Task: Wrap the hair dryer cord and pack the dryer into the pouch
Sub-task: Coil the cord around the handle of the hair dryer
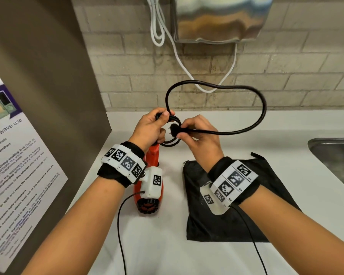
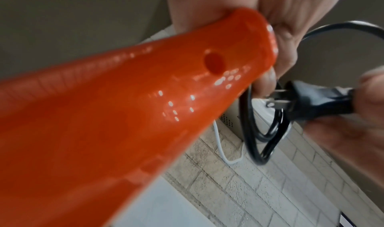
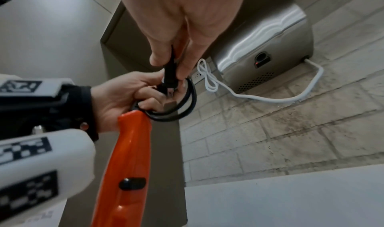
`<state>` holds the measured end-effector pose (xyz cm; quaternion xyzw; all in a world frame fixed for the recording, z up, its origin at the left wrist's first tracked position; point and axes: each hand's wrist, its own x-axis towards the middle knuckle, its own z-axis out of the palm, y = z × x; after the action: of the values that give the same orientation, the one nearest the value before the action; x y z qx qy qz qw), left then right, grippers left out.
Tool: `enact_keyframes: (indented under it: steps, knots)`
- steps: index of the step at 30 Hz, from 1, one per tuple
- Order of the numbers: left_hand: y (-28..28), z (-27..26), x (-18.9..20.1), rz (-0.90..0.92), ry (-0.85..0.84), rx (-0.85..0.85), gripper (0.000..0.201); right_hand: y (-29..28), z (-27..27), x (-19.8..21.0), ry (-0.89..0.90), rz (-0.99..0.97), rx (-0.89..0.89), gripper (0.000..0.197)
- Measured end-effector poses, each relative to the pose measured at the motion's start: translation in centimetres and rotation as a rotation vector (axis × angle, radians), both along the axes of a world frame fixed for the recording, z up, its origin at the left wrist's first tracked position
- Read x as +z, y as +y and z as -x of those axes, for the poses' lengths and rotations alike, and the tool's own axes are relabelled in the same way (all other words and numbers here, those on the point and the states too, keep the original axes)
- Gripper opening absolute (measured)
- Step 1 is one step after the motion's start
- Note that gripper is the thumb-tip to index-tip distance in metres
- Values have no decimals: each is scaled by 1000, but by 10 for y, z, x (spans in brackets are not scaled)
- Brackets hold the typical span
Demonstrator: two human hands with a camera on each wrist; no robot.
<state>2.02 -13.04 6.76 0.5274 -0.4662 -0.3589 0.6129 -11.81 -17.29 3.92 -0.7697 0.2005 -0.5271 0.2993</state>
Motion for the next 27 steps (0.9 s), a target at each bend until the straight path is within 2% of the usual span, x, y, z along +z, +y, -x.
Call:
enact_keyframes:
  steps: [4,6,10,13,16,20,23,26,27]
  knots:
    - [1,0,-1,-9,5,-37,19,-2,-10,-1,176,65,-146,18]
    - [1,1,-1,-12,0,-58,19,-4,-16,-1,185,101,-178,23]
    - [3,6,-2,-13,-29,-149,19,-12,-25,9,154,-60,-91,31]
    - [1,8,-3,9,-33,-126,18,-18,-25,13,297,-156,8,27]
    - [-1,3,-3,26,-13,-84,21,-20,-17,6,439,-143,9,14]
    - [0,-9,-2,56,50,14,20,-27,7,-25,595,-18,-39,21]
    - [1,-17,-1,61,62,62,22,-51,29,-59,816,-150,-240,22]
    - [3,-22,0,59,70,68,25,-73,46,-86,1238,-507,-371,31]
    - [3,-23,0,55,70,64,26,-76,51,-91,1374,-545,-409,35]
